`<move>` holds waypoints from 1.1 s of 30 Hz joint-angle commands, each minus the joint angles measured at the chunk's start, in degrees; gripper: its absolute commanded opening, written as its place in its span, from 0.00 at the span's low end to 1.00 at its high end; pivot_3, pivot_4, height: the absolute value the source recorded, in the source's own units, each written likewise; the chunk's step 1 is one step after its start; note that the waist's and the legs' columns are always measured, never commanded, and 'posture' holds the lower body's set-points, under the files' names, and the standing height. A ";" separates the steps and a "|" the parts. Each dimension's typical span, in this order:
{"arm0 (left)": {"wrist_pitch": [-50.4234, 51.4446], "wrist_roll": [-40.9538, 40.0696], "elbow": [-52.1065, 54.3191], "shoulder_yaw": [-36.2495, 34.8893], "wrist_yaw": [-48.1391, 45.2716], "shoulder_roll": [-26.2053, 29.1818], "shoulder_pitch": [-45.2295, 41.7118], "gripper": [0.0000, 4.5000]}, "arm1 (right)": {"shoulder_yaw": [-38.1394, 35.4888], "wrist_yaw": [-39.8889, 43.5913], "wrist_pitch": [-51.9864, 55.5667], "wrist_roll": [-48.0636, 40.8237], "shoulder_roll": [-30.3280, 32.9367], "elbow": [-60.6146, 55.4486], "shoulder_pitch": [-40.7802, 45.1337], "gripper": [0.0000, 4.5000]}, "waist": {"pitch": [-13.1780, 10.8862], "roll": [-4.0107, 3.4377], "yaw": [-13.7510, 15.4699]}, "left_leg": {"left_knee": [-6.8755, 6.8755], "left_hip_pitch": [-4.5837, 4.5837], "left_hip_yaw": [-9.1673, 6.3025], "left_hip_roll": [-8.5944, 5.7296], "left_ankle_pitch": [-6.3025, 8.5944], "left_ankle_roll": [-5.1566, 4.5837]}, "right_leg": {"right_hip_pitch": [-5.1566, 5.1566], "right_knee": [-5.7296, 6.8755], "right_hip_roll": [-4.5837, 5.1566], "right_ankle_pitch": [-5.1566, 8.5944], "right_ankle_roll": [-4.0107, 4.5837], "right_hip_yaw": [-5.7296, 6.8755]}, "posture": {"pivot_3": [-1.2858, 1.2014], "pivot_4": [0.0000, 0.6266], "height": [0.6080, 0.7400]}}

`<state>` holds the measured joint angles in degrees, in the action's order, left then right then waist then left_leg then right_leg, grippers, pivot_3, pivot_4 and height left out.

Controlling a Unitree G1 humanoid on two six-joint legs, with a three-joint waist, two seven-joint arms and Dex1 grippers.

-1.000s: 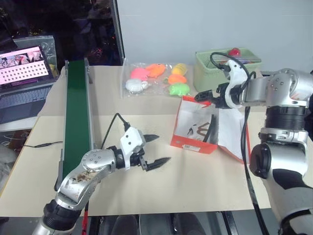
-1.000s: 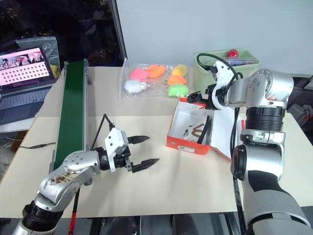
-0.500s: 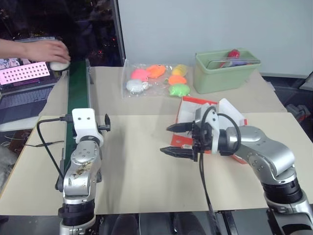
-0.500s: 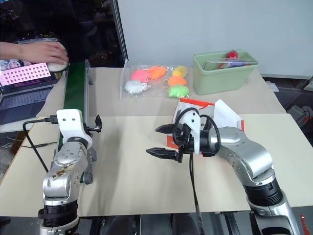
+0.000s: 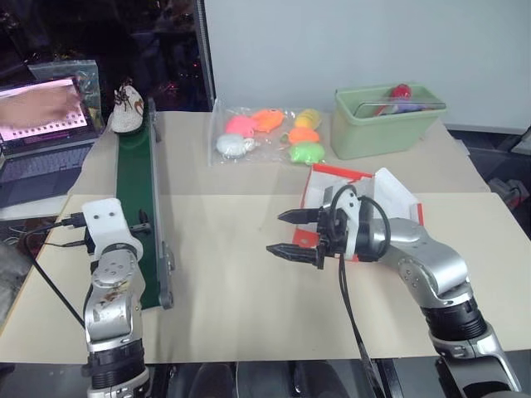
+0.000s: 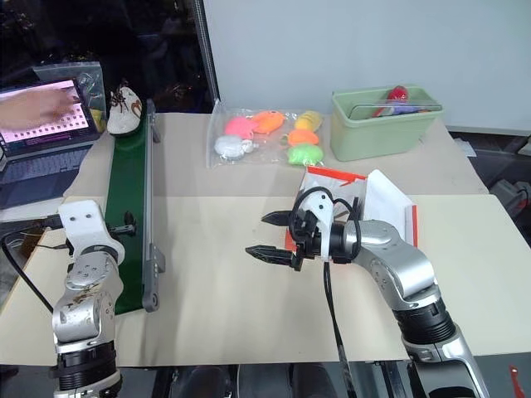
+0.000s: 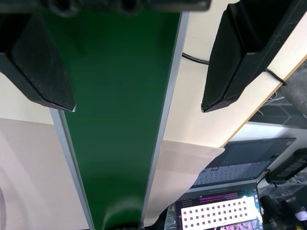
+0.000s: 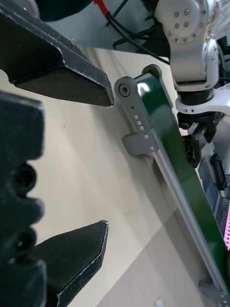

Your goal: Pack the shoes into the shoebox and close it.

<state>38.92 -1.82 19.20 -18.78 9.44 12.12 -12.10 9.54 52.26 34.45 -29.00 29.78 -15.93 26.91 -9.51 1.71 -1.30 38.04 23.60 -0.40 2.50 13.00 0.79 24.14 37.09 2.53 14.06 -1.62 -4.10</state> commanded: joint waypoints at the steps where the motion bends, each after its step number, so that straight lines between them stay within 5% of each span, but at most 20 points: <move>1: 0.02 1.38 0.77 1.23 0.09 0.58 -1.20 1.00 | 0.37 1.57 -3.47 1.44 0.31 -0.33 -0.16 0.99 | 0.00 0.00 0.11 | 0.00 -0.02 0.00 0.00 0.00 0.00 | -0.01 0.01 -0.01 0.00 0.00 0.00 | 0.52 0.24 0.92; 17: 5.39 0.95 -0.15 0.14 -0.97 1.08 -2.95 1.00 | 0.24 -0.15 -4.47 3.92 -1.78 0.85 0.37 0.99 | 0.00 0.00 0.27 | 0.00 -0.01 0.00 0.00 0.00 0.00 | 0.00 0.00 0.00 0.00 0.00 0.00 | 0.52 0.24 0.92; 26: 16.31 -4.16 -1.24 -3.09 -8.63 8.79 -10.53 1.00 | 0.93 -2.34 -3.11 4.22 -2.68 -0.47 -0.27 0.99 | -0.02 0.03 0.29 | 0.00 -0.01 0.00 0.01 0.00 0.01 | 0.02 0.03 -0.02 0.00 0.00 0.01 | 0.52 0.24 0.92; 33: 18.22 -4.98 -3.10 -3.89 -8.71 9.38 -12.28 1.00 | 0.97 -3.47 -2.58 3.88 -3.17 -0.73 -0.26 0.99 | -0.02 0.03 0.26 | 0.00 -0.01 -0.01 0.02 0.00 0.01 | 0.02 0.03 0.00 0.00 0.00 0.02 | 0.52 0.24 0.92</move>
<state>56.97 -6.77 15.52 -21.68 0.77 21.33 -24.03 10.96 49.37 31.74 -24.77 27.06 -14.15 26.33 -9.53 1.74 -1.04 38.04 23.59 -0.41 2.53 13.00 0.80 24.16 37.13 2.52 14.06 -1.61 -4.09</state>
